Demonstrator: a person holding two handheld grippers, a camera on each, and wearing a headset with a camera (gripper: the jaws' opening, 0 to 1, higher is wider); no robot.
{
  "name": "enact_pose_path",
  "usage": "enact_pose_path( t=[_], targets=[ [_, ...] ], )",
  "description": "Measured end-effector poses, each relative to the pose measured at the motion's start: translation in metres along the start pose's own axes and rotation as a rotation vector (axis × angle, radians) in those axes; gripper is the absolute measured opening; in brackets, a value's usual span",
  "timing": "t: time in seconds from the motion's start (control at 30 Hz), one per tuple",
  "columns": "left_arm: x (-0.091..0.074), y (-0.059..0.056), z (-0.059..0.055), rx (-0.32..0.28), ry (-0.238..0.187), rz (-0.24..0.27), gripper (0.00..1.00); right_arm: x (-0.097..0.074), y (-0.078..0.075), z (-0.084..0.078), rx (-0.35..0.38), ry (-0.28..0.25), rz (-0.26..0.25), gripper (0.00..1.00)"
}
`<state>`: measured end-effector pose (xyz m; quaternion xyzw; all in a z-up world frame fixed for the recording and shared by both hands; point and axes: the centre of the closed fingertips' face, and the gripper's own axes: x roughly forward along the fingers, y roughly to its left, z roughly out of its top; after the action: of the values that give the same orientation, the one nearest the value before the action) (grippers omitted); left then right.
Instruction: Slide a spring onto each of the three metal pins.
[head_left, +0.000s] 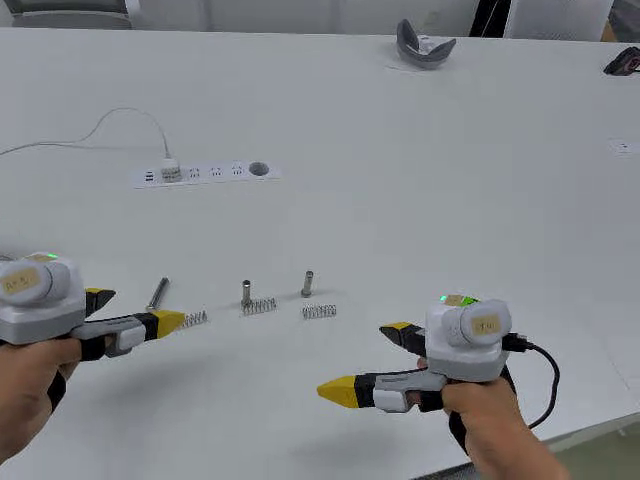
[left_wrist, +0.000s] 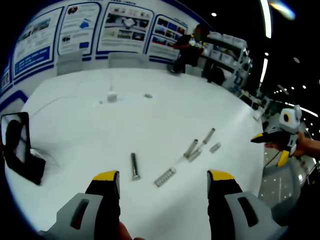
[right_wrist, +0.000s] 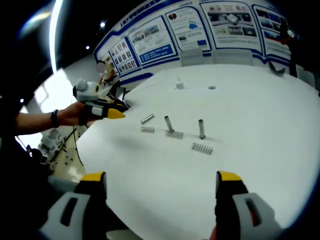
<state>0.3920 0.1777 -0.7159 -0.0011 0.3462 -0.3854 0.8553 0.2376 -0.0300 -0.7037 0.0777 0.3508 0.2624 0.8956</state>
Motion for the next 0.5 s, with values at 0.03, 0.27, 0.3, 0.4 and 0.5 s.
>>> enact_pose_path(
  t=[0.03, 0.27, 0.3, 0.4, 0.5],
  targets=[
    [0.002, 0.0, 0.0, -0.001, 0.001, -0.001, 0.71, 0.0, 0.0, 0.0, 0.002, 0.0, 0.002, 0.92],
    [0.017, 0.005, 0.0, -0.014, 0.007, 0.013, 0.64, 0.001, -0.002, -0.005, 0.001, 0.014, 0.007, 0.92],
    [0.02, 0.007, 0.002, -0.017, 0.005, 0.02, 0.63, 0.001, -0.002, -0.005, 0.002, 0.013, 0.007, 0.92],
    [0.025, 0.012, 0.004, -0.023, 0.003, 0.031, 0.6, 0.0, -0.002, -0.003, 0.005, 0.01, 0.006, 0.92],
    [0.03, 0.017, 0.006, -0.022, 0.005, 0.049, 0.55, 0.0, -0.002, -0.002, 0.005, 0.011, 0.006, 0.92]
  ],
)
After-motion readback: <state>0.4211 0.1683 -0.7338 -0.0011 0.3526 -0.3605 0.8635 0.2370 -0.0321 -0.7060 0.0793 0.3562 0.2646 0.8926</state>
